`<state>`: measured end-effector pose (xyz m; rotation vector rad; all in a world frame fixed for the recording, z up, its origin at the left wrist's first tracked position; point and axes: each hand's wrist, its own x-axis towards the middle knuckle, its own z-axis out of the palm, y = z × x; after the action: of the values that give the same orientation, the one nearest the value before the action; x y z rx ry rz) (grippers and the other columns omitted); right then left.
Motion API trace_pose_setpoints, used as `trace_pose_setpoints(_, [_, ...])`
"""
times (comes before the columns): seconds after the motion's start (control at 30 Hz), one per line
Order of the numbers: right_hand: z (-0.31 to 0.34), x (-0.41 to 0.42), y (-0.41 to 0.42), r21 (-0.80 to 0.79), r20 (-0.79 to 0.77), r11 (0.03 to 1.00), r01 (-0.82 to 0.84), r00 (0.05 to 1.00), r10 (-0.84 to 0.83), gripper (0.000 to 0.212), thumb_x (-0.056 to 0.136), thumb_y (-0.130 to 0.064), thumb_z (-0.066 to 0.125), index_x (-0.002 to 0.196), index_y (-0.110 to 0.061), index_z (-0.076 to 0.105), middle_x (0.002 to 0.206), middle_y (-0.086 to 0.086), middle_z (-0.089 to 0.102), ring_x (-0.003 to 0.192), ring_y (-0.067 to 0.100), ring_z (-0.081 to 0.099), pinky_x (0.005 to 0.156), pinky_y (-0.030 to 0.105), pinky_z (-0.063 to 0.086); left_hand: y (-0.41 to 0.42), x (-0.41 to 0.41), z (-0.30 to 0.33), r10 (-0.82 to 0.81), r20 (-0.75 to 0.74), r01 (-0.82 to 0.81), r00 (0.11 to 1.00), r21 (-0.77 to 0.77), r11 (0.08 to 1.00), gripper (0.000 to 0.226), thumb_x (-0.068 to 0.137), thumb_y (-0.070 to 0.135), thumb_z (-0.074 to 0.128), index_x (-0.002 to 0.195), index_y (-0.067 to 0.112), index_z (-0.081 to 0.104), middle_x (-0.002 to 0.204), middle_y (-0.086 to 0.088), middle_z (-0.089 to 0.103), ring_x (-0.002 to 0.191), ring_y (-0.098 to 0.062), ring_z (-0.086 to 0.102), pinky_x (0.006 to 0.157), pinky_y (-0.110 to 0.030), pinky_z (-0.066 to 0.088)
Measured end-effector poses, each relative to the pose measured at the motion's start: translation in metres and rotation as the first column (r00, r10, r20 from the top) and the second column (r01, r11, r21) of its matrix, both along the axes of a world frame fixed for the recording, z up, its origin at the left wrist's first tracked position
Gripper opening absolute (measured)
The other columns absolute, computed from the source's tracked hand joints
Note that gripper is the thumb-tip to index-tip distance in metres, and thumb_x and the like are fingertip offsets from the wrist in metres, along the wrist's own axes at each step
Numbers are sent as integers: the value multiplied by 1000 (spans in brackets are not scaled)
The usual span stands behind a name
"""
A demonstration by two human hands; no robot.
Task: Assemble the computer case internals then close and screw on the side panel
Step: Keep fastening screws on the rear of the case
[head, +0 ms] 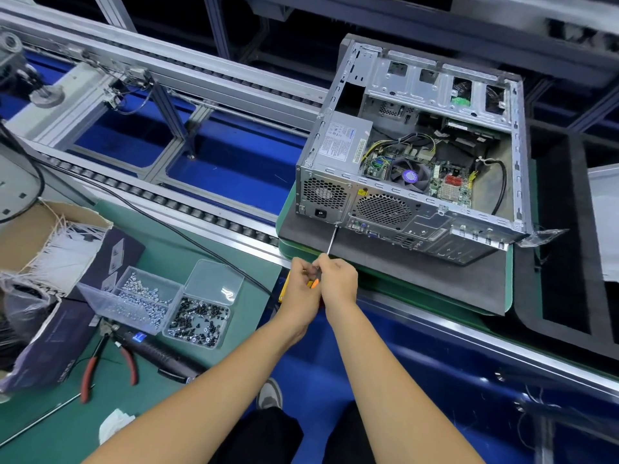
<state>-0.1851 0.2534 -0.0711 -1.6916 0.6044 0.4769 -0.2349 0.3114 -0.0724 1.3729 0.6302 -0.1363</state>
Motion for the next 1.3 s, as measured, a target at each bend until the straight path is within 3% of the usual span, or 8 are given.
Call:
trace_pose_setpoints(0.13, [2, 1, 0, 99, -65, 991, 86, 995, -80, 19, 81, -20, 63, 68, -19, 77, 73, -5, 76, 70, 21, 67, 62, 35, 53, 1, -4, 3, 118, 2, -113, 993, -260, 959, 19, 92, -5, 56, 98, 11, 47, 83, -11, 55, 61, -12, 52, 50, -24, 41])
trace_pose_setpoints(0.23, [3, 6, 3, 163, -97, 982, 94, 992, -79, 21, 83, -14, 61, 72, -16, 80, 78, 1, 78, 71, 23, 70, 62, 33, 53, 3, -8, 6, 164, -46, -166, 985, -479, 862, 10, 103, 18, 53, 95, 12, 54, 83, -11, 56, 71, -16, 56, 60, -31, 48])
trace_pose_setpoints(0.33, [4, 8, 6, 240, -141, 960, 145, 984, -114, 22, 82, -7, 61, 70, -13, 79, 80, 8, 79, 84, 26, 75, 77, 37, 60, 2, -12, 5, 21, -107, -76, 994, -542, 837, 40, 106, 46, 47, 112, 10, 62, 83, -11, 62, 72, -23, 58, 56, -30, 46])
trace_pose_setpoints(0.43, [6, 7, 3, 245, -138, 964, 106, 988, -74, 24, 86, -11, 57, 80, -14, 81, 84, 5, 79, 67, 19, 72, 55, 28, 55, 2, -8, -2, -35, -91, -1, 995, -372, 928, 38, 106, 50, 44, 95, 15, 53, 65, -2, 47, 51, -13, 35, 46, -26, 23])
trace_pose_setpoints(0.57, [6, 8, 4, 162, -114, 977, 142, 986, -125, 23, 87, -20, 58, 76, -17, 78, 74, 2, 77, 67, 21, 68, 67, 34, 56, -3, -2, -5, 69, -25, -72, 997, -101, 992, 19, 100, 26, 62, 92, 14, 49, 80, -9, 55, 68, -21, 46, 57, -33, 37])
trace_pose_setpoints(0.77, [8, 4, 5, 23, -71, 991, 129, 989, -127, 18, 74, -25, 68, 56, -24, 72, 58, -8, 70, 49, 7, 60, 46, 24, 42, -2, -1, -10, 65, 45, -68, 997, 70, 995, 28, 93, 10, 67, 94, 6, 40, 76, -4, 48, 66, -14, 40, 51, -25, 36])
trace_pose_setpoints(1.03, [-1, 7, 5, 143, -125, 958, 249, 965, -232, 16, 79, -17, 67, 66, -16, 74, 68, 0, 76, 66, 18, 73, 71, 35, 59, -1, -9, -10, -40, -4, 38, 999, -219, 975, 33, 108, 45, 39, 104, 12, 43, 67, 5, 56, 54, -12, 50, 47, -27, 39])
trace_pose_setpoints(1.3, [1, 7, 6, 319, -198, 906, 278, 954, -223, 17, 87, -12, 60, 93, -5, 74, 80, 15, 77, 63, 27, 74, 59, 33, 59, -7, -12, -11, -14, 118, 6, 993, 68, 998, 17, 102, 17, 58, 93, 30, 52, 74, 13, 58, 65, -2, 51, 55, -17, 43])
